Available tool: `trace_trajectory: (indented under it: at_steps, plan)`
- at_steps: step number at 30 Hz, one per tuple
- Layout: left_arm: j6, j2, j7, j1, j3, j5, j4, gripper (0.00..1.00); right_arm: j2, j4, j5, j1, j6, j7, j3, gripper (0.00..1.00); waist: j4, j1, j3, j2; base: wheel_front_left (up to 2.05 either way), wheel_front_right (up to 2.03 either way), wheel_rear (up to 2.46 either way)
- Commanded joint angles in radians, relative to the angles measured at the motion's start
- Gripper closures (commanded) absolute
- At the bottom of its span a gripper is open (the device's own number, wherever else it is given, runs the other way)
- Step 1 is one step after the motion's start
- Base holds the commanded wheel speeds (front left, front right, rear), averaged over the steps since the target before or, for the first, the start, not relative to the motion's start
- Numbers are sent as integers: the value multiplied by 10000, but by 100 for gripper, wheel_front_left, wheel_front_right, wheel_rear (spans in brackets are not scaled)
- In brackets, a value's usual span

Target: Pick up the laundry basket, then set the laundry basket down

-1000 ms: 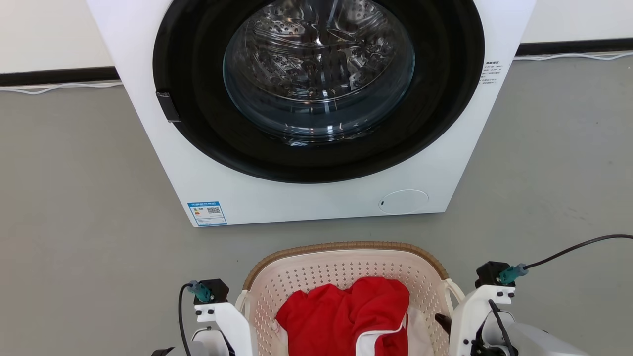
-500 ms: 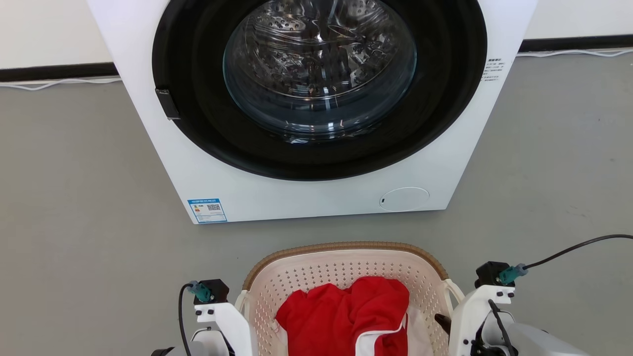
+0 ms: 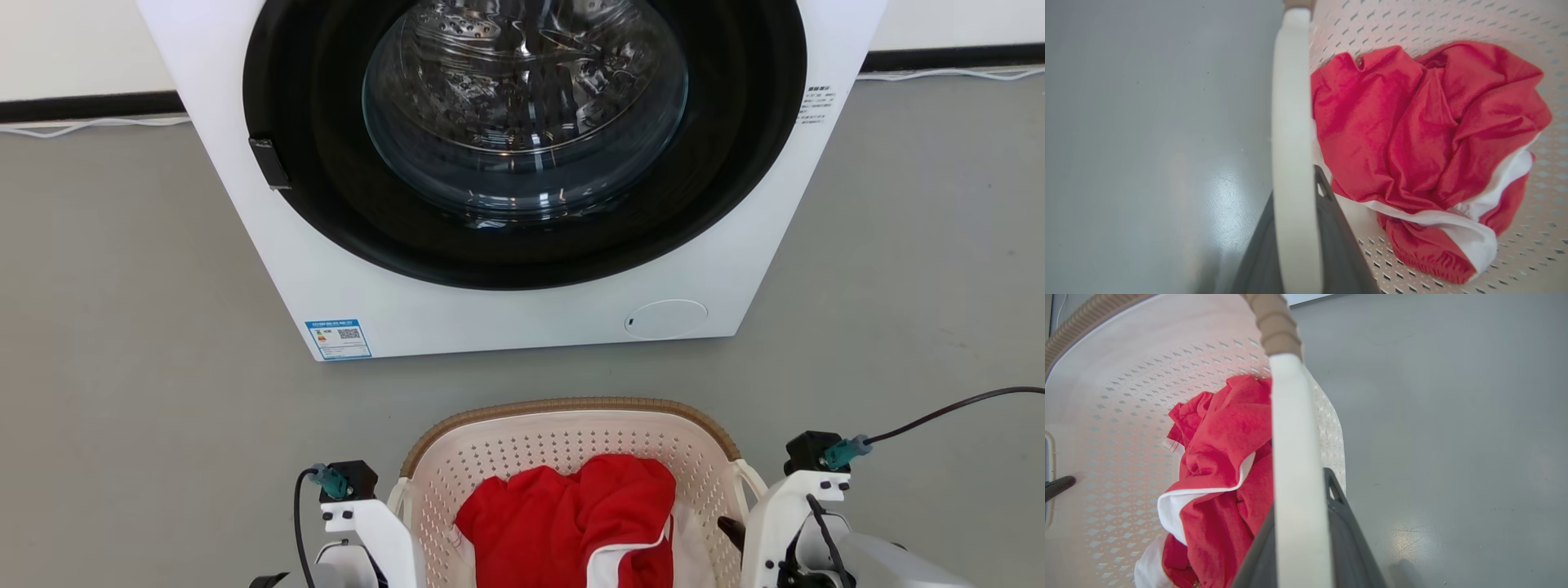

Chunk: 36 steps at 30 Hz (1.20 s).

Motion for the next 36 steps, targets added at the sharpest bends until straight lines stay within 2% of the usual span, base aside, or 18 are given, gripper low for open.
trace_trajectory:
  at_steps: [1,8,17,36]
  plan:
    - [-147,259,-139,-319,144,-67,-58,100,-40,-286,118,-246,253,-145,40,100,3,0,28,0,0,0,0]
    - [-87,226,-392,-609,115,-31,-57,100,-241,-428,97,-491,253,-397,51,100,63,0,584,0,0,0,0]
    - [247,136,-1705,-1566,24,145,-197,100,-920,-833,-84,-1163,253,-1266,28,100,325,0,2511,0,0,0,0]
    - [1025,121,-2922,-3315,-272,-90,-774,100,-1601,-1368,-250,-2588,253,-2637,75,100,403,0,5519,0,0,0,0]
